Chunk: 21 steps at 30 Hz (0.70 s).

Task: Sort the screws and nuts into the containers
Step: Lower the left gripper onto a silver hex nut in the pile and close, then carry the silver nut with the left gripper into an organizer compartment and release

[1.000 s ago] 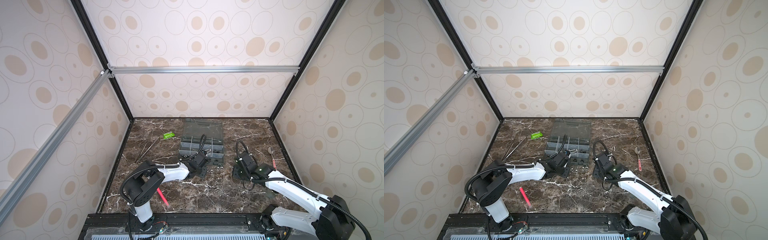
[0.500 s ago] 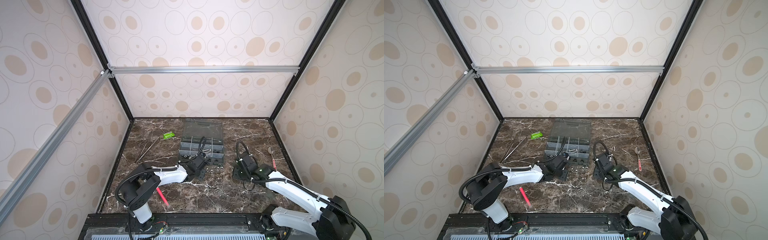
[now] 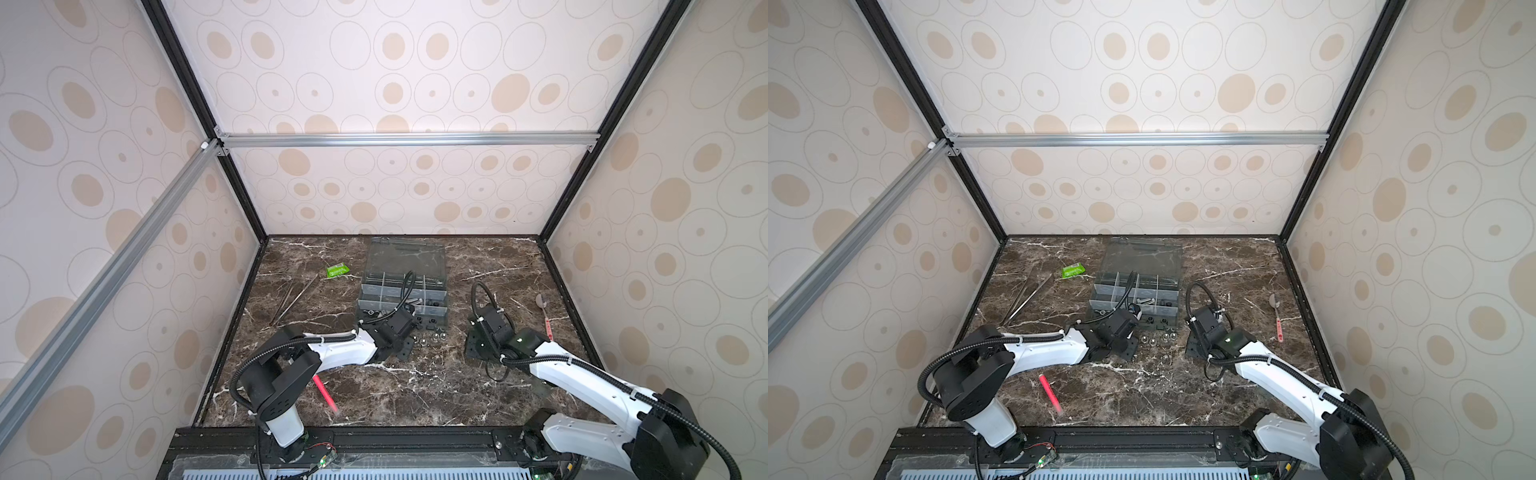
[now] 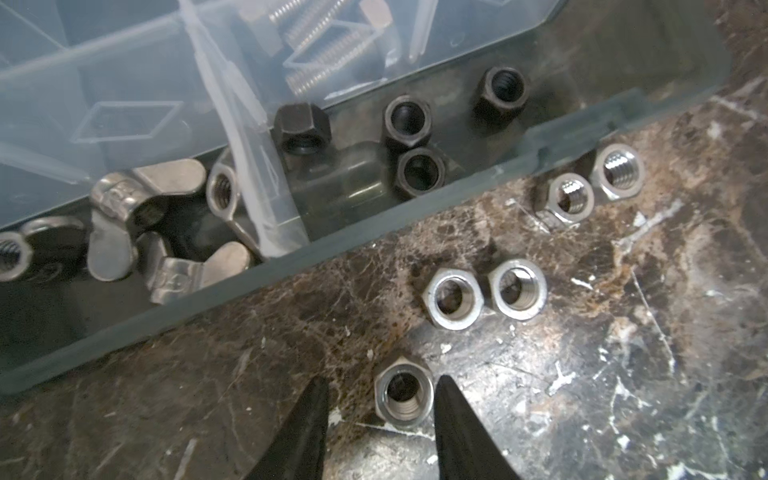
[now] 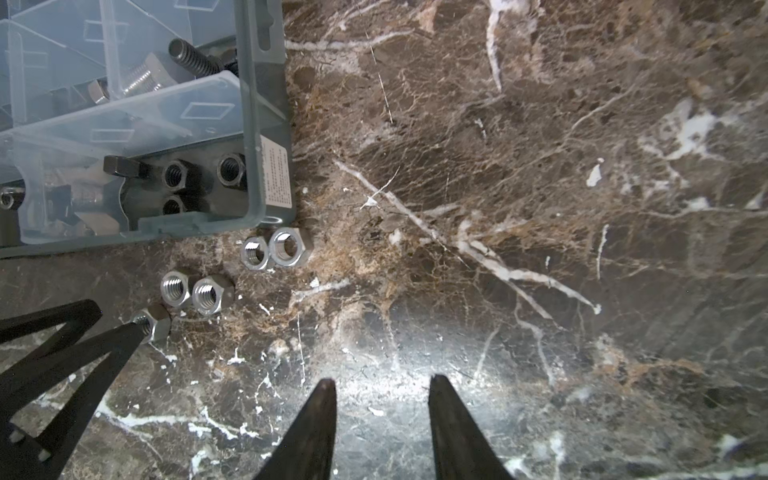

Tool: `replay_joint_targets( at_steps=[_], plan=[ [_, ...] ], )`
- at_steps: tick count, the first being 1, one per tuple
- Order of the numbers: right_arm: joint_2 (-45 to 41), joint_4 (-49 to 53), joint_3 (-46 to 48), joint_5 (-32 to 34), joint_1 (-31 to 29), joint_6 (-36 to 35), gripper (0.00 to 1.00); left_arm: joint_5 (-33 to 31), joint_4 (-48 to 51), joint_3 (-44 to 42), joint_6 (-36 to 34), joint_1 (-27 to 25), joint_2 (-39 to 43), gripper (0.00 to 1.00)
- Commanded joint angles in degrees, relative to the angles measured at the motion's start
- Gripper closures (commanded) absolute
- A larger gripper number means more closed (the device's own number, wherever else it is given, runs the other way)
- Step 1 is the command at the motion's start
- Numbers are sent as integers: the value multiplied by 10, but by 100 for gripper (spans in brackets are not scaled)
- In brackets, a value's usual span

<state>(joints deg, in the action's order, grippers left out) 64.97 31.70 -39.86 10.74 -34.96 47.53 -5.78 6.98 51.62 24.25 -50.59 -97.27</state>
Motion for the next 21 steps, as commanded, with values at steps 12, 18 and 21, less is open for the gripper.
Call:
replay_joint_targets(
  at_steps=[12,18,21],
  plan=[
    [-6,6,8,7,-2,14,60,-24,48,51,-13,-17,-50,62],
    [-11,7,10,10,-1,15,60,-27,49,38,-9,-24,-44,71],
    [-12,5,13,9,-1,17,60,-28,45,32,-6,-24,-43,77]
  ],
)
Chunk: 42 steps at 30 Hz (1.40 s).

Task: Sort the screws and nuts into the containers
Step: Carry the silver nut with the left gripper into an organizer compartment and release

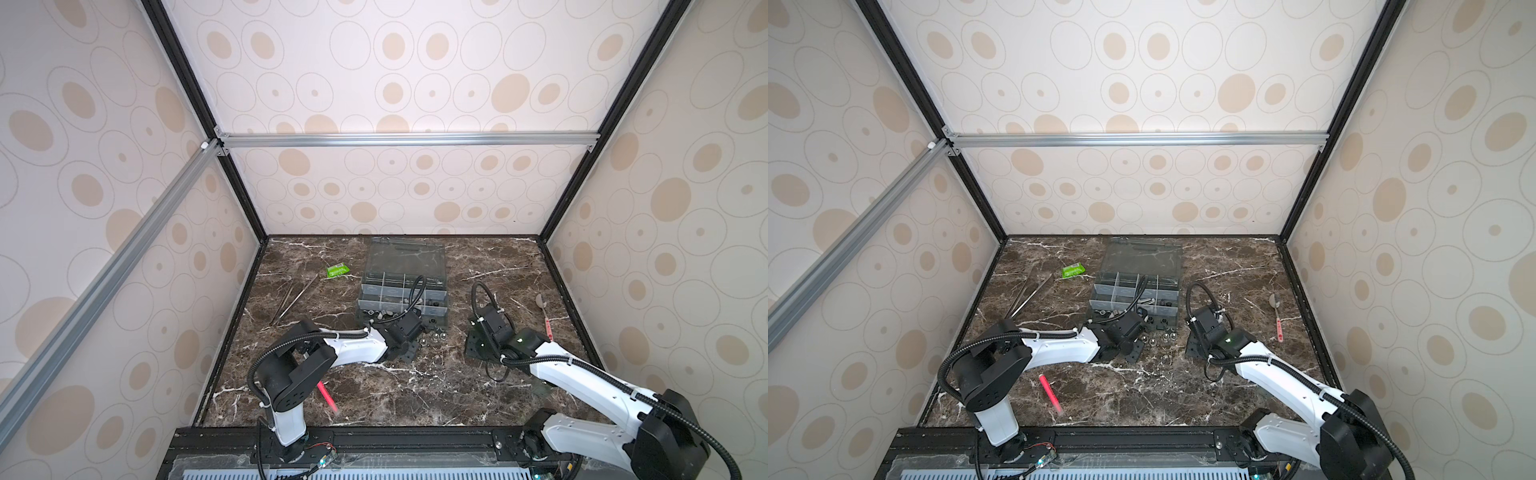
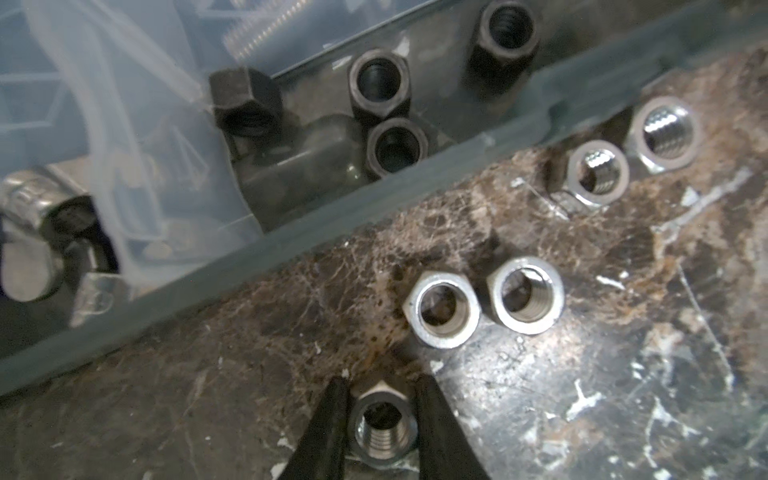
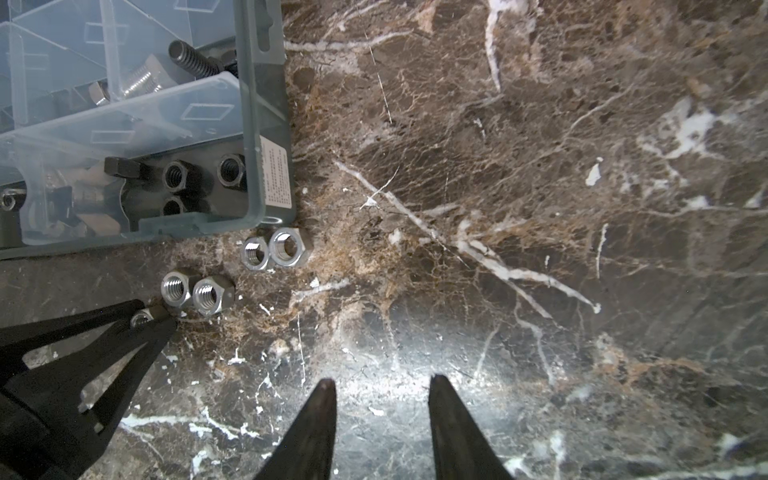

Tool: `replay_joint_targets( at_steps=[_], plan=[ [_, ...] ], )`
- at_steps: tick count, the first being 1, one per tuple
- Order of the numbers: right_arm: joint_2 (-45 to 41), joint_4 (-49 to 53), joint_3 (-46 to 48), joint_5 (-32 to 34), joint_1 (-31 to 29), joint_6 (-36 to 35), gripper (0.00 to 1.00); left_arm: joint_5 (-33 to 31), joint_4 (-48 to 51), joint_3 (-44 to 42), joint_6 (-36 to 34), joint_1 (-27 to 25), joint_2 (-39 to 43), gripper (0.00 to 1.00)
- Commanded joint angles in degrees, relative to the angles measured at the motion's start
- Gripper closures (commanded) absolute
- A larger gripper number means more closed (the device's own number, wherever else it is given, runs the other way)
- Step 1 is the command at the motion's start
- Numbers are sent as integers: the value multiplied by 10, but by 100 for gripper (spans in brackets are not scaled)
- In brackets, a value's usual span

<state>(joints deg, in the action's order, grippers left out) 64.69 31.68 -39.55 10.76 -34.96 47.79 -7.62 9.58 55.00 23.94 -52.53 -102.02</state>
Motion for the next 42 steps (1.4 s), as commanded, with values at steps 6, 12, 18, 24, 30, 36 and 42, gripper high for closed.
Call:
replay_joint_targets(
  at_steps=[6,12,18,24,30,36,42],
  plan=[
    [-13,8,11,8,-2,15,60,-20,20,-2,-8,-6,13,81],
    [-22,14,12,11,-2,15,60,-33,27,1,-20,-6,56,80],
    [-27,16,14,10,-1,17,60,-55,30,30,-53,1,106,80],
    [-31,25,5,12,-1,14,60,-57,23,77,-93,51,112,79],
    [-42,37,-2,14,-1,13,60,-19,16,131,-109,129,64,79],
    [-61,55,0,23,-1,15,60,-2,23,189,-122,164,4,79],
    [-83,65,14,29,-1,26,60,19,21,212,-123,185,-28,79]
  ],
)
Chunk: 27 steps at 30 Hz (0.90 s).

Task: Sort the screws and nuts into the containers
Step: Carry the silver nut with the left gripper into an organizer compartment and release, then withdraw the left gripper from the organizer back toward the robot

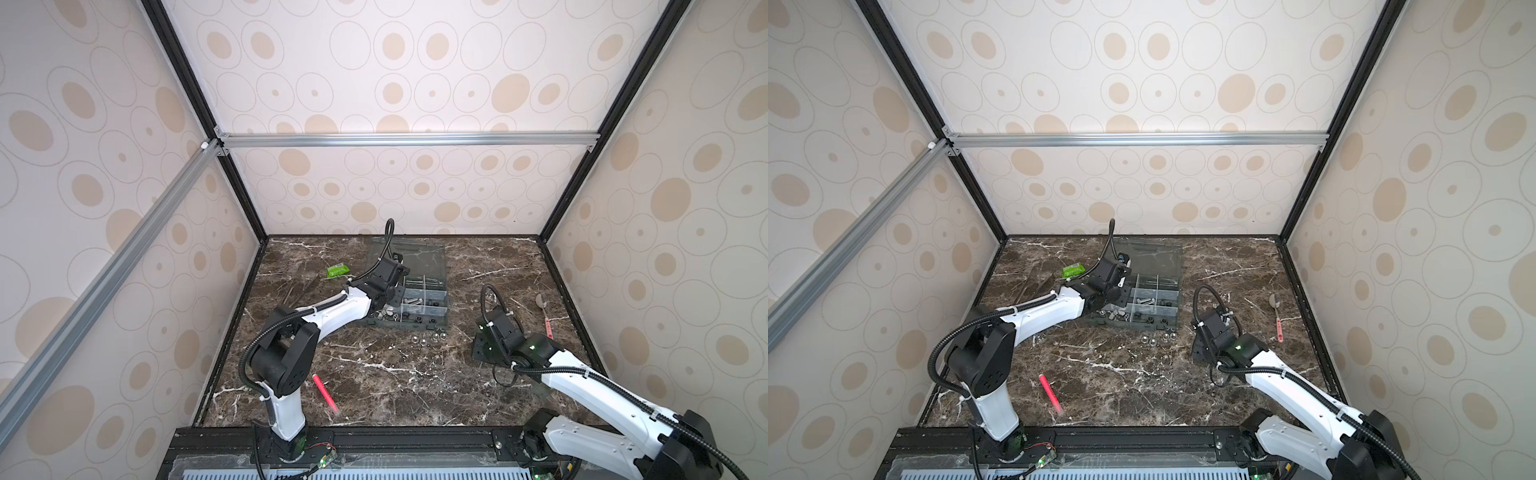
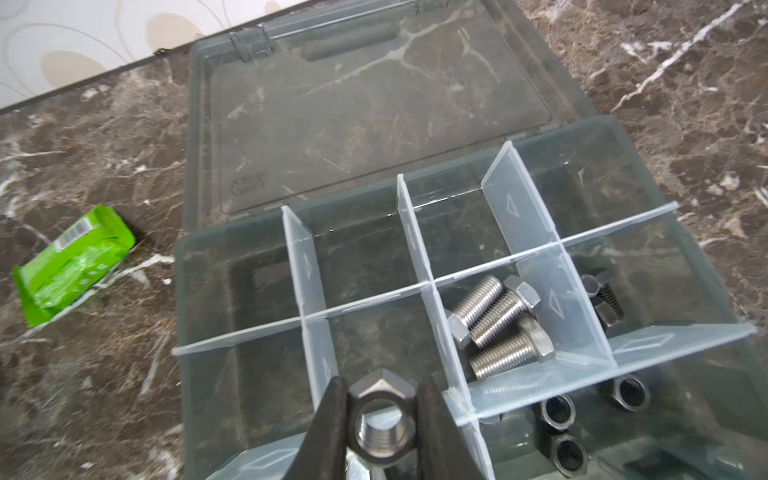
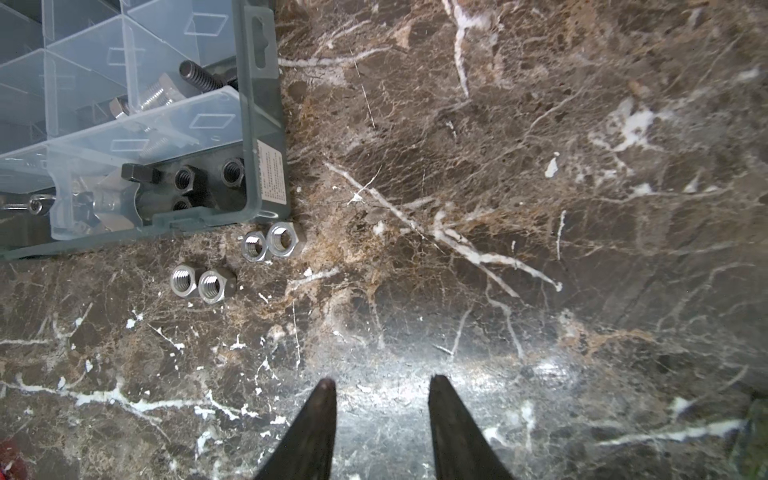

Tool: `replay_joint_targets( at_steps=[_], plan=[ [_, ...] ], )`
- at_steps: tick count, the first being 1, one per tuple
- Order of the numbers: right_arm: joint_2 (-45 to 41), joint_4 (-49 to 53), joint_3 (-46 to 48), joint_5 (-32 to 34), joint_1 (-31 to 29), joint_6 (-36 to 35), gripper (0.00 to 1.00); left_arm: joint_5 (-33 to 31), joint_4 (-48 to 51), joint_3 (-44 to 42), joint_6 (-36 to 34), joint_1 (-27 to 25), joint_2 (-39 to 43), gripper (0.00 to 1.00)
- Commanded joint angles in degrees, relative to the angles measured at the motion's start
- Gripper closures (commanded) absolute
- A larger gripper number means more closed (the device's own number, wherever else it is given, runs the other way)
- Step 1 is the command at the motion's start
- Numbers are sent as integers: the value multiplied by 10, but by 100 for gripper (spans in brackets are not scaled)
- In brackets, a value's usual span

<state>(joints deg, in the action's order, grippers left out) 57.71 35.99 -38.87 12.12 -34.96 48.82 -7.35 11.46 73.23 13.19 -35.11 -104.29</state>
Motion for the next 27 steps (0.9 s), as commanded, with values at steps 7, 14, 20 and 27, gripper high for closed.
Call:
replay_joint_targets(
  at_steps=[7,14,20,27],
  plan=[
    [-30,24,18,15,-2,21,60,35,-5,34,-7,18,-27,75],
    [-34,27,19,18,-1,21,60,43,-17,20,9,21,-34,58],
    [-35,29,19,15,-2,22,60,53,-34,3,19,25,-11,54],
    [-37,20,26,14,-1,24,60,68,-63,-30,21,28,39,52]
  ],
)
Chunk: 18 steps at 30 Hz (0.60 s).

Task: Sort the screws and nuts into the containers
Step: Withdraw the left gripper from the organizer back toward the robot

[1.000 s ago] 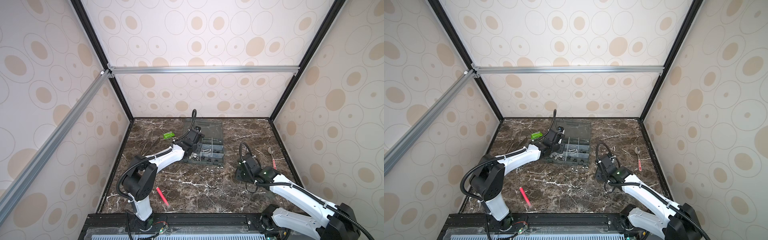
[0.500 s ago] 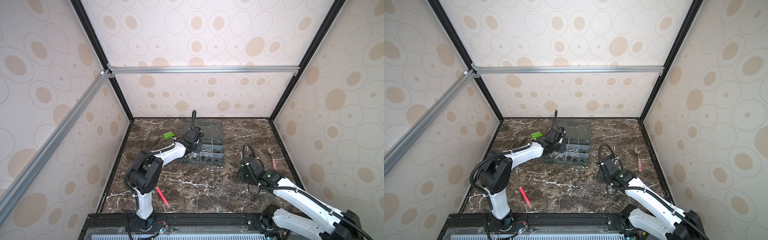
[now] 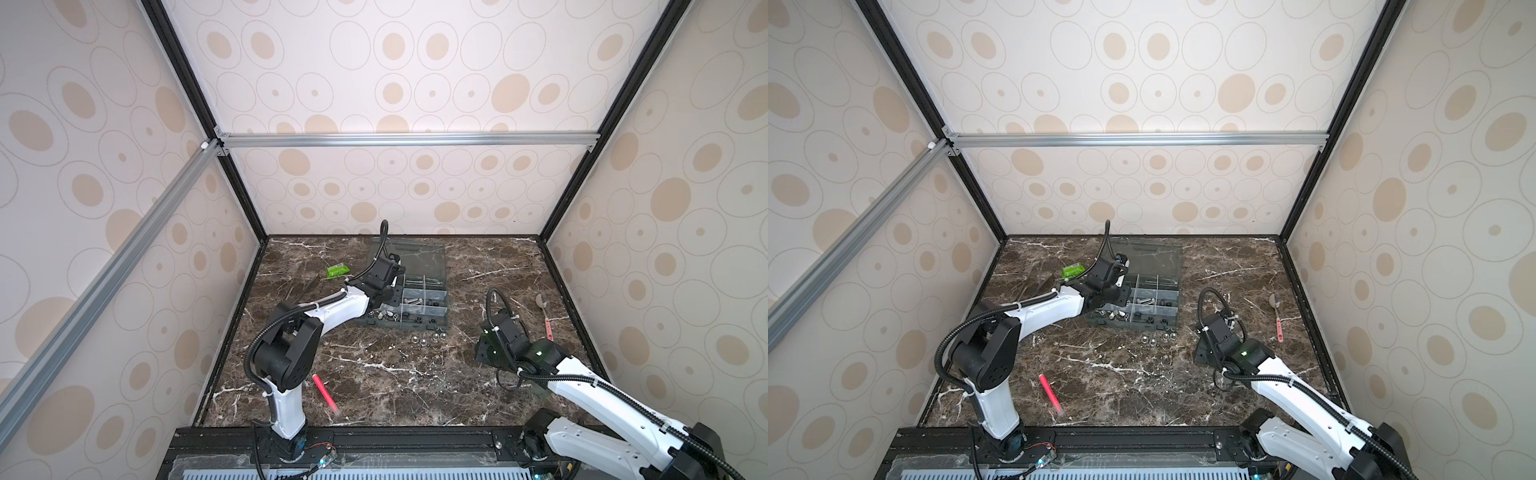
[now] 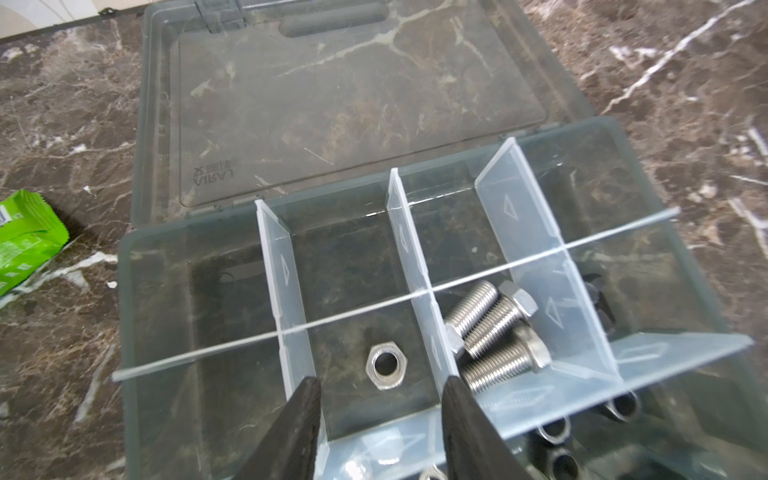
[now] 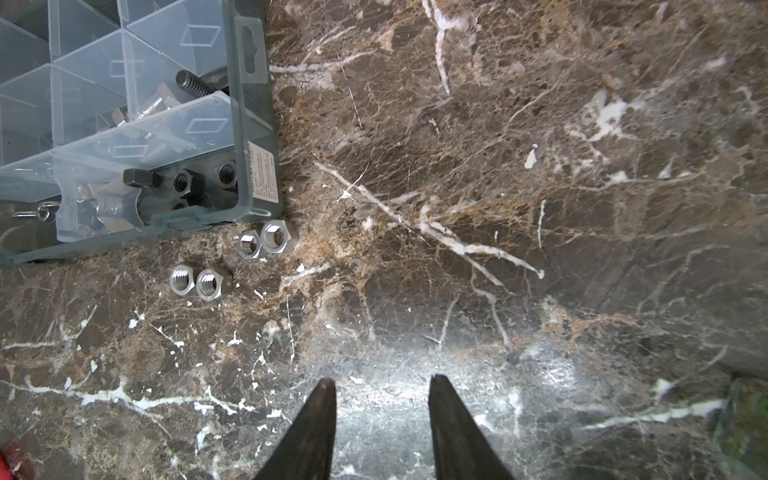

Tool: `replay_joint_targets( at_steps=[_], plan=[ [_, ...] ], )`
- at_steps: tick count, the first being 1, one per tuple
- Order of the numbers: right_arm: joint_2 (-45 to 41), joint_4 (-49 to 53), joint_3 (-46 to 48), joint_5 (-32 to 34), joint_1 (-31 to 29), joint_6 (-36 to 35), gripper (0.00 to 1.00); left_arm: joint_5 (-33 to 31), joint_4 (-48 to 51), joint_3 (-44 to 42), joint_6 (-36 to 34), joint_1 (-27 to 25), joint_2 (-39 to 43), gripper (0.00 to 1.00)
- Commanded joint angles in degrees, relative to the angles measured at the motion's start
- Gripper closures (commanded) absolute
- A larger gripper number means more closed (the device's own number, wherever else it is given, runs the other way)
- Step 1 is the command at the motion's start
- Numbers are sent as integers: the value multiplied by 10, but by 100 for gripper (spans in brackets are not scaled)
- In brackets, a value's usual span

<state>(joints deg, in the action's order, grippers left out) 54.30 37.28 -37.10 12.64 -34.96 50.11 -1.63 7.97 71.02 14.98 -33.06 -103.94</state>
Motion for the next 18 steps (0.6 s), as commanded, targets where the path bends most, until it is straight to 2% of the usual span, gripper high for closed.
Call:
replay_joint_targets(
  at_steps=[1,18],
  plan=[
    [0,6,6,7,-2,10,60,12,-33,-13,5,9,41,52],
    [10,-5,8,-3,-2,8,59,19,-58,-105,32,17,159,51]
  ],
)
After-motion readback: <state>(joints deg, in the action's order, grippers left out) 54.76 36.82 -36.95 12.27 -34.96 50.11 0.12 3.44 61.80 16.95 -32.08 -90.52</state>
